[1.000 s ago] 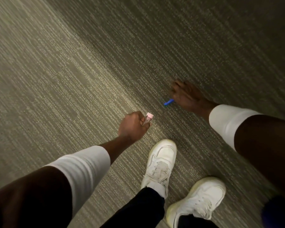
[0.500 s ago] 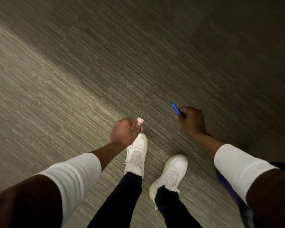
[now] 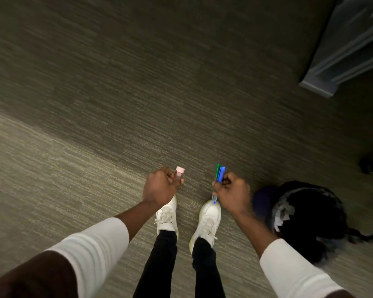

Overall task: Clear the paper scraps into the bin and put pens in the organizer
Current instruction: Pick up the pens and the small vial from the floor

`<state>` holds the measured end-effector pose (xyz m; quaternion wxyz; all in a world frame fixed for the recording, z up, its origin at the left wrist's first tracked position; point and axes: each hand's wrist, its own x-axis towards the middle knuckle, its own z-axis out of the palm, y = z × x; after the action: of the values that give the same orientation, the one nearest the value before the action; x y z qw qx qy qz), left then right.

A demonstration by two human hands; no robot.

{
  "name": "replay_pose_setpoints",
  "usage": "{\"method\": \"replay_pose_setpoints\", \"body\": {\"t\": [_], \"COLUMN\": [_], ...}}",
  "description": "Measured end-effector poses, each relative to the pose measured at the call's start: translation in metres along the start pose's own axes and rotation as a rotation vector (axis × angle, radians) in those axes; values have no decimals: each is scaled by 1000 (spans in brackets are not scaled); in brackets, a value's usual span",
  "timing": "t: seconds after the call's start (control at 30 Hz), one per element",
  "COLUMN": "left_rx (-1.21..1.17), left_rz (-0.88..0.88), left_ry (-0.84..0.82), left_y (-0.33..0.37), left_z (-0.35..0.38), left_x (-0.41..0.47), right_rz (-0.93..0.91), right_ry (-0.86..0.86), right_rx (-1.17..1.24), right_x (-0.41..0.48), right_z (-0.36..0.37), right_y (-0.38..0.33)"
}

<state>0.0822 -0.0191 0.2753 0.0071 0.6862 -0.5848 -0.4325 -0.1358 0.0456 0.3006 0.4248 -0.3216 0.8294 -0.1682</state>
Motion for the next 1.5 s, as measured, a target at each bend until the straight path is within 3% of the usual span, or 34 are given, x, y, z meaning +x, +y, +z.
{"method": "replay_pose_setpoints", "body": {"t": [0.43,1.07,1.5], "left_rx": [61,47,-45], "left_rz": [108,271,415], "left_ry": [-11,-43,60], "left_y": [93,208,270], "left_z": [-50,-142,-189], "left_x": [-69,-225,-285], "right_rz": [45,-37,-24], "right_ry": [115,236,306], "right_rx": [248,201,323], "right_x": [-68,-203,-287], "right_z": [-83,-216,-271], "right_y": [-25,-100,-123]}}
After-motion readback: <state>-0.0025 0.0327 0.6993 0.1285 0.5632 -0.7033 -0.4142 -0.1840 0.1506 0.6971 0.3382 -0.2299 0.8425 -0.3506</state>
